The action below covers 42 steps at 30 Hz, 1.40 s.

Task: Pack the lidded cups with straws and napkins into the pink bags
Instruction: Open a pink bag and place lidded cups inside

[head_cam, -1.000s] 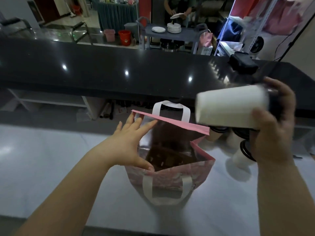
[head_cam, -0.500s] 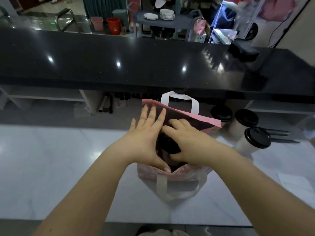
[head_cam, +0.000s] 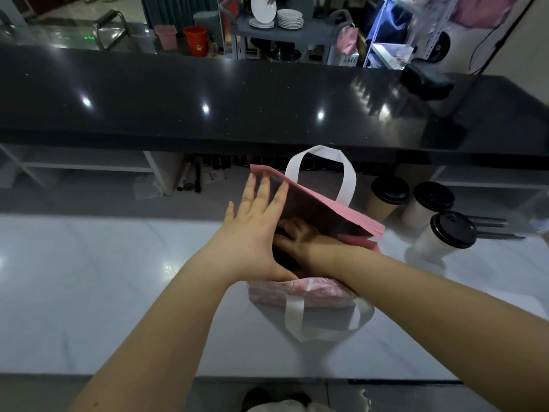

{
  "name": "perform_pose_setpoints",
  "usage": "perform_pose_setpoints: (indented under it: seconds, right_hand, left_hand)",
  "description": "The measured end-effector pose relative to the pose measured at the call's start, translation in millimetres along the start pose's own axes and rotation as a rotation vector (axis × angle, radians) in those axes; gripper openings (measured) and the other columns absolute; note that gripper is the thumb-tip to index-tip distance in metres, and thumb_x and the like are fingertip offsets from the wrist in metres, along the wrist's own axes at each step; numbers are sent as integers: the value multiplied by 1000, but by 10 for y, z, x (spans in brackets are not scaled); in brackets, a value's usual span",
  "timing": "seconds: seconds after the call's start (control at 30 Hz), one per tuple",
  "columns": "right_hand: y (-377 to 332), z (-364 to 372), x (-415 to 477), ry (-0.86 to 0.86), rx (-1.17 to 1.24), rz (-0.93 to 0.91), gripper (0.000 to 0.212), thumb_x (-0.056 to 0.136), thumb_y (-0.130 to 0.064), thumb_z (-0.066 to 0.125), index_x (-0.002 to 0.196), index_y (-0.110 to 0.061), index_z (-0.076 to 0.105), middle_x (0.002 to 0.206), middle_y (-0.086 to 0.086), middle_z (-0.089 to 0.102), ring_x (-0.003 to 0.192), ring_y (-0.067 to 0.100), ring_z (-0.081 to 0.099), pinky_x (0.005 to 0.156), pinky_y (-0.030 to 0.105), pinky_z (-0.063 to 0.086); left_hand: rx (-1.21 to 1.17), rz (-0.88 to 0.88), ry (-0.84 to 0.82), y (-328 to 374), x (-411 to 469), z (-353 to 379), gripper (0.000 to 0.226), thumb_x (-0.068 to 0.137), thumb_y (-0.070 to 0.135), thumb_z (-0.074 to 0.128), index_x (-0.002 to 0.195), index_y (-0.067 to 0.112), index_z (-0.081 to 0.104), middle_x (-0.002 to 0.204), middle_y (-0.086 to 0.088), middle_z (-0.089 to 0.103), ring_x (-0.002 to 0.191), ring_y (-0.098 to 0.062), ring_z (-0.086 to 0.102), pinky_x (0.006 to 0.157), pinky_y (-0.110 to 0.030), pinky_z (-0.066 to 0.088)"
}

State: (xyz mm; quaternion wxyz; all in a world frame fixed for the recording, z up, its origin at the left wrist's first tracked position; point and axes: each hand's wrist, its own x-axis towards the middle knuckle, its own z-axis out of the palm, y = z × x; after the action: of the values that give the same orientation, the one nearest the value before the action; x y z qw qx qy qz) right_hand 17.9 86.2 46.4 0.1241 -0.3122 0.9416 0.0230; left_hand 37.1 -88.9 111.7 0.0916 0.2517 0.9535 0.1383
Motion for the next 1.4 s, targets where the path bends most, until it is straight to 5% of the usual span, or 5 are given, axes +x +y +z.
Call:
perform_pose_setpoints:
  seconds: [0.53,0.7,0.93,1.27,1.4]
  right_hand:
    - [-28,354,63,-89,27,36,66,88,-72,7,140,-51,-28,143,-18,-43,140,17,-37,114,57,-13]
    - [-18,-118,-4,-230,149,70,68,97,-60,32,150,-46,-8,157,-12,-28,144,19,-28,116,56,-10]
    - [131,-919,-886,117,461,107,53,87,-37,69,136,-42,49,138,-25,49,120,-8,44,92,7,32]
    - [934,-190,-1615,796,299,408,33,78,-11,79,109,-9,70,109,3,68,104,24,61,91,36,46]
    - [1437,220,-1571,623,199,758,38,82,-24,74,115,-9,66,115,9,66,107,33,56,89,44,45]
  left_hand:
    - [57,-46,-13,22,-229,68,150,53,69,79,138,41,-42,149,2,-47,131,-16,-51,119,-56,-6]
    - [49,-48,-34,5,-168,39,151,51,70,80,135,45,-43,151,5,-44,131,-16,-51,117,-54,-9]
    - [-48,-50,-85,35,87,-63,153,53,59,87,136,45,-41,151,3,-44,131,-21,-51,119,-57,-9]
    - [-33,-39,-108,270,312,68,157,48,71,83,136,41,-44,149,2,-47,131,-24,-50,118,-55,-11]
    - [-16,-53,-94,310,341,114,157,48,72,82,133,42,-46,148,2,-48,130,-25,-51,117,-56,-12]
